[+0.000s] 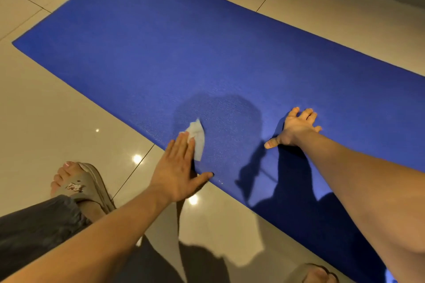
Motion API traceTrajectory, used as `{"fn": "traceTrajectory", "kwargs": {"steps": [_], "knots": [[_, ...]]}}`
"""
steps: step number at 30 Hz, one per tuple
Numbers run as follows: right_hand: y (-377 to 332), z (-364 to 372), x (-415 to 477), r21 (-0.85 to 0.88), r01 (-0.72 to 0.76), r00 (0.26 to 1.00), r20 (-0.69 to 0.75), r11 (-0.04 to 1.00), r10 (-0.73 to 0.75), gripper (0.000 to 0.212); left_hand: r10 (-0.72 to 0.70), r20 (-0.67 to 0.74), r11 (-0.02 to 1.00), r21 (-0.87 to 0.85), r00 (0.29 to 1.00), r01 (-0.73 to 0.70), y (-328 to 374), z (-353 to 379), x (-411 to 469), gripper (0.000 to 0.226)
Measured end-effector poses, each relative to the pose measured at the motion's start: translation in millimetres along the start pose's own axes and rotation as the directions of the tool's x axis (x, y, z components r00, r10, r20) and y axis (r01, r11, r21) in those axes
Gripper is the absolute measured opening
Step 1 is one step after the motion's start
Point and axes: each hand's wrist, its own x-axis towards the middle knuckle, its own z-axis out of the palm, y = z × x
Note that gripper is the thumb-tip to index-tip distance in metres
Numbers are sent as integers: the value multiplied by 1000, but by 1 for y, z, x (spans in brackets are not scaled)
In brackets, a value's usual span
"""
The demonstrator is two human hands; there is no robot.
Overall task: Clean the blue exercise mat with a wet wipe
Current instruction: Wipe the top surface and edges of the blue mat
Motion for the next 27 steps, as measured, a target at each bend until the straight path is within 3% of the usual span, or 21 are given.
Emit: {"fn": "traceTrajectory", "kwargs": {"steps": [3,5,8,10,14,17,20,24,27], "knots": [[5,12,-9,-28,65,996,-57,997,-67,142,-140,-3,978,-156,990,137,14,-5,-1,113],[1,19,-19,-62,92,993,-64,994,-96,127,-145,-21,960,-247,989,135,36,-3,-8,115],[-18,28,-37,-207,99,994,73,973,-86,145,70,-92,955,-280,993,-94,81,12,-27,111],[-31,33,-44,-323,106,985,165,940,-54,158,190,-58,948,-250,980,-198,103,13,-37,111],[-42,41,-45,-424,77,990,141,903,-18,159,259,-88,951,-150,962,-270,74,20,-35,102],[-46,46,-43,-445,92,992,119,891,-43,158,-20,-88,989,-146,996,7,23,13,-26,103],[-47,47,-40,-462,124,990,117,878,-78,154,-261,-8,958,-126,965,258,-2,4,-20,105],[-51,46,-43,-506,104,993,107,857,-57,148,-317,-52,922,-251,947,295,19,12,-26,106],[-51,48,-42,-483,76,995,88,872,-38,153,-269,-66,918,-320,961,235,57,29,-46,106]]}}
